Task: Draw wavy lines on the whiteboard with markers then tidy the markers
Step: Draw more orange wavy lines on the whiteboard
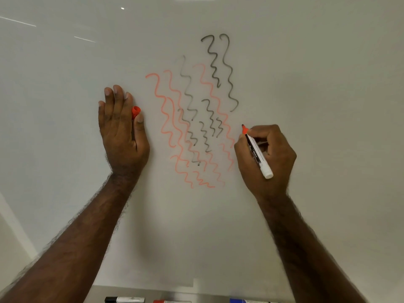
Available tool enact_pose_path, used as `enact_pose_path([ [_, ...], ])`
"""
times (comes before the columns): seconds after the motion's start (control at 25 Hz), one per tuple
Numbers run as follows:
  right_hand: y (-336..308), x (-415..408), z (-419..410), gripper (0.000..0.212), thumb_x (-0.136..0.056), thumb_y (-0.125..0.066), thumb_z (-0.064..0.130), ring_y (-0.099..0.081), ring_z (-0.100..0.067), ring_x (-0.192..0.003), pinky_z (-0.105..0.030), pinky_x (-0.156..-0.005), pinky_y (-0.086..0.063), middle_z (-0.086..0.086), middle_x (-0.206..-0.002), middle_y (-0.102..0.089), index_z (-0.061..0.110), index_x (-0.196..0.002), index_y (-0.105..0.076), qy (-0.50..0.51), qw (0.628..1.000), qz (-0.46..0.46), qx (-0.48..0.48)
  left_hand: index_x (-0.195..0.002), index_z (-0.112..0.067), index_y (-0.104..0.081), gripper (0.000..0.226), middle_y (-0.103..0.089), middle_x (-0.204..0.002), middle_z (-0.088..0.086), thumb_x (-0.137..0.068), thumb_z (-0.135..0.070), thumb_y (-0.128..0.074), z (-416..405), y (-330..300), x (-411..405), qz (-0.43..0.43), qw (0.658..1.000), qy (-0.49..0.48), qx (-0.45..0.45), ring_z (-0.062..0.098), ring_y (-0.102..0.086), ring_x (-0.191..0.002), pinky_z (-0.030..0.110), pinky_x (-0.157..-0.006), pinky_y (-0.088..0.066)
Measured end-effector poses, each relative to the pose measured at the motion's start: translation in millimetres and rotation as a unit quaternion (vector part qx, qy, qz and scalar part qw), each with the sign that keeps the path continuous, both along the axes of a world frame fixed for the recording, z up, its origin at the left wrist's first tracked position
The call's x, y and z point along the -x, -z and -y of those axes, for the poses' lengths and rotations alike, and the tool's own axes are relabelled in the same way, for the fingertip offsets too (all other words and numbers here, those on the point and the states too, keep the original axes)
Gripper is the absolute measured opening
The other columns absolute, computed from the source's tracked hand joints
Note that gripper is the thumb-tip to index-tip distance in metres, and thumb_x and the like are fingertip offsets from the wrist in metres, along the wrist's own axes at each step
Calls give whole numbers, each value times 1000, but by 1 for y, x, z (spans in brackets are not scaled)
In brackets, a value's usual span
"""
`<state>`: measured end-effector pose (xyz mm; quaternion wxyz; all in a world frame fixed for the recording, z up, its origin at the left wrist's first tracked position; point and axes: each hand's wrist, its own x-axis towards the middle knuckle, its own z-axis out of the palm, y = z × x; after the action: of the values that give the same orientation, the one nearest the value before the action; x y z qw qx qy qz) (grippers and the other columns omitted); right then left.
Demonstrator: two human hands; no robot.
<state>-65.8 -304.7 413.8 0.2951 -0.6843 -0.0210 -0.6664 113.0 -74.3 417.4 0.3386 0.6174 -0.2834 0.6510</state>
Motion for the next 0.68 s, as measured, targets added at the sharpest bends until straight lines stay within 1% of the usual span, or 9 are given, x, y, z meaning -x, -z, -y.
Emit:
enact_pose_path([
  [0.08,-4,-3,1,10,-91,-77,8,-64,-19,-69,-26,-67,-55,-3,-81,-68,5,-91,-68,4,1000,6,7,-147,10,-48,42,-42,-156,29,-107,-3,-50,0,1,1,0,1000,0,1,40,-32,-152,62,-123,-27],
  [0.2,0,-1,3,9,-88,-76,5,-64,-20,-69,-29,-65,-55,-3,-80,-68,5,-90,-67,5,1000,15,-24,-147,9,-47,42,-42,-157,28,-107,-2,-50,-1,3,-1,-2,1000,1,-1,40,-32,-152,63,-123,-27],
  [0.32,17,3,0,11,-87,-77,4,-63,-17,-68,-28,-64,-54,-1,-79,-67,6,-90,-67,4,1000,-11,-28,-147,9,-48,42,-42,-157,28,-107,-2,-50,0,5,0,-5,1000,1,3,38,-31,-152,63,-123,-27],
  [0.48,38,6,2,11,-86,-78,4,-63,-18,-66,-32,-61,-54,-1,-78,-66,5,-91,-68,14,999,-19,-45,-147,9,-47,42,-42,-157,29,-107,-3,-50,0,7,0,-6,1000,0,3,37,-30,-152,63,-123,-27],
  [0.56,46,7,1,11,-86,-78,5,-62,-18,-65,-33,-61,-54,1,-77,-66,7,-91,-68,19,998,-33,-45,-147,9,-47,42,-42,-156,29,-107,-3,-49,0,8,-1,-5,1000,-2,3,38,-31,-152,63,-123,-27],
  [0.68,56,9,2,12,-85,-78,6,-63,-18,-64,-33,-60,-54,2,-76,-66,9,-91,-67,20,997,-40,-58,-146,9,-48,41,-43,-156,29,-107,-2,-50,1,10,0,-8,1000,1,4,45,-34,-151,62,-123,-27],
])
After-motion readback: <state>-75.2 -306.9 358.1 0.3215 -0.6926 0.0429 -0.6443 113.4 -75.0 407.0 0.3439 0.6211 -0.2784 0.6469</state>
